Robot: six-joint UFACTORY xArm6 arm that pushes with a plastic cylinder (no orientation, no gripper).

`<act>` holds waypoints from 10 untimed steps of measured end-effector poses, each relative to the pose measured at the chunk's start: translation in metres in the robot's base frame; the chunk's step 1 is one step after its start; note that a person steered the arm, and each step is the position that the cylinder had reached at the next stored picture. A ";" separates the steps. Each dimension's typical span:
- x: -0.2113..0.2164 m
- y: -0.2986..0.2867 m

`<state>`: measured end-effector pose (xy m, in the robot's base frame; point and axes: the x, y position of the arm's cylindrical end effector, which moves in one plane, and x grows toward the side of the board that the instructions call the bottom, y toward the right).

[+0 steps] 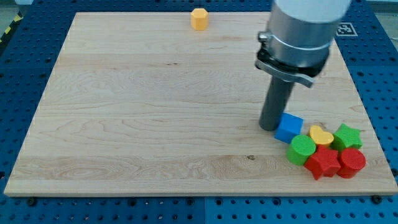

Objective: Slide your arm to the yellow hexagon

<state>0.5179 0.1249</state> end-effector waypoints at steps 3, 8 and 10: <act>0.006 -0.012; -0.224 -0.183; -0.322 -0.179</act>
<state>0.1958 -0.0545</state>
